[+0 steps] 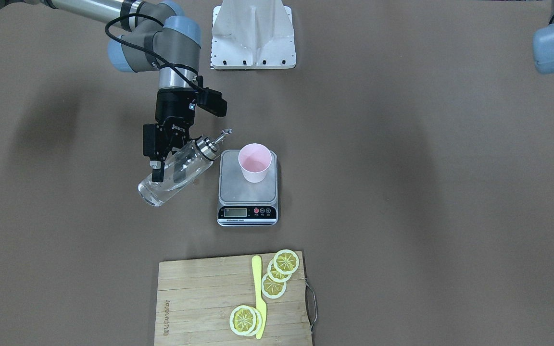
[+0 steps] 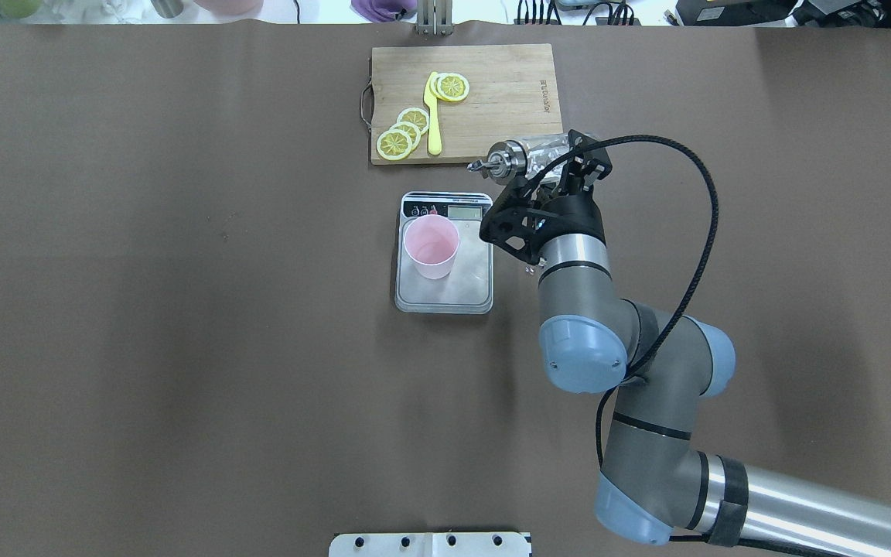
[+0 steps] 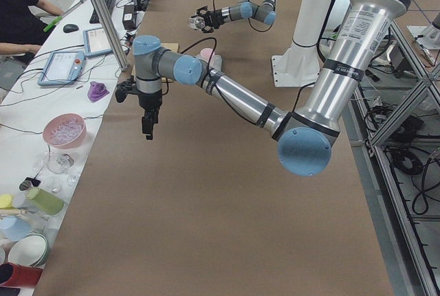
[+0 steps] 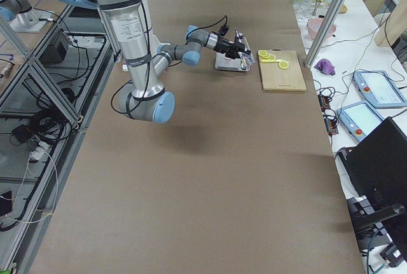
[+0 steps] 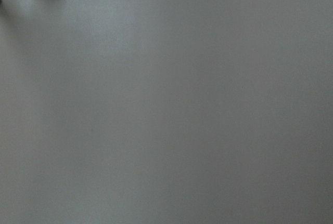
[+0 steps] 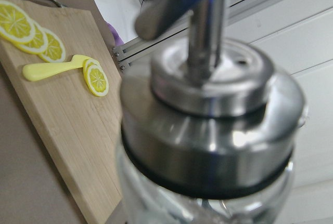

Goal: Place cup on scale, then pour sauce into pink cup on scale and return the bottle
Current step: 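Tilt the sauce bottle upright and move it away from the cup, then carry the upright sauce bottle with the right gripper away from the scale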

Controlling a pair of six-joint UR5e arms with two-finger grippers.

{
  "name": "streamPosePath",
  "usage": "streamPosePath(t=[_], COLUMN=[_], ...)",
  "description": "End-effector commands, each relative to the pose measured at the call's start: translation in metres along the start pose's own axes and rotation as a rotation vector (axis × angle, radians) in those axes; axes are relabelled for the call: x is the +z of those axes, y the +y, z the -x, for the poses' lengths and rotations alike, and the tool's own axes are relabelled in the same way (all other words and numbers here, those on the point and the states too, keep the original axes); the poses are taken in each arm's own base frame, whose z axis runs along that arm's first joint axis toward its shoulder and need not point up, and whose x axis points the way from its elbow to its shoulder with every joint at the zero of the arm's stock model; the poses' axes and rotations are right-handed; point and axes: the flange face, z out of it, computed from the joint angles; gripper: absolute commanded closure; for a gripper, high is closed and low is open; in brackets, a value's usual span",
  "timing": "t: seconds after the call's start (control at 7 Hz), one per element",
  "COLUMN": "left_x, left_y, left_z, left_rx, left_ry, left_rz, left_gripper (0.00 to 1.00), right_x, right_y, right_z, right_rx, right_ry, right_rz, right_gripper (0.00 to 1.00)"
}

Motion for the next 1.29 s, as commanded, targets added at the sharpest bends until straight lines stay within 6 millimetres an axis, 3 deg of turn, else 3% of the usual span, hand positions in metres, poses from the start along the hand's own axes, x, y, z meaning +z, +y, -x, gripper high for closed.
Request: streamPosePath(t=[0.0, 0.43, 0.57, 0.86, 1.0, 1.14], left_x=[-0.002, -0.007, -0.007, -0.012, -0.014, -0.015], left_y=[-0.001, 0.0, -0.001, -0.001, 0.0, 0.0], left_z=[-0.002, -0.004, -0.005, -0.008, -0.01, -0.01], left_rx=[0.002, 0.003, 0.006, 0.01, 0.013, 0.012], left_ry=[0.002, 0.006, 0.007, 0.01, 0.011, 0.012], left_rz=[-0.003, -0.011, -0.013, -0.022, -0.027, -0.028], left_gripper=[0.02, 0.02, 0.02, 0.02, 0.02, 0.02], right_x=[0.007, 0.03, 0.04, 0.043, 0.05, 0.059], right_y=[0.013, 0.069, 0.081, 0.116, 0.158, 0.173], right_z=[-0.032, -0.064, -0.082, -0.093, -0.098, -0.104], right_rx=[0.283, 0.681, 0.723, 0.825, 0.841, 0.875], right_ry=[-0.084, -0.217, -0.246, -0.255, -0.259, -0.297], right_rz=[0.002, 0.038, 0.074, 0.076, 0.071, 0.107], right_gripper=[1.0, 1.0, 1.0, 1.0, 1.0, 1.0])
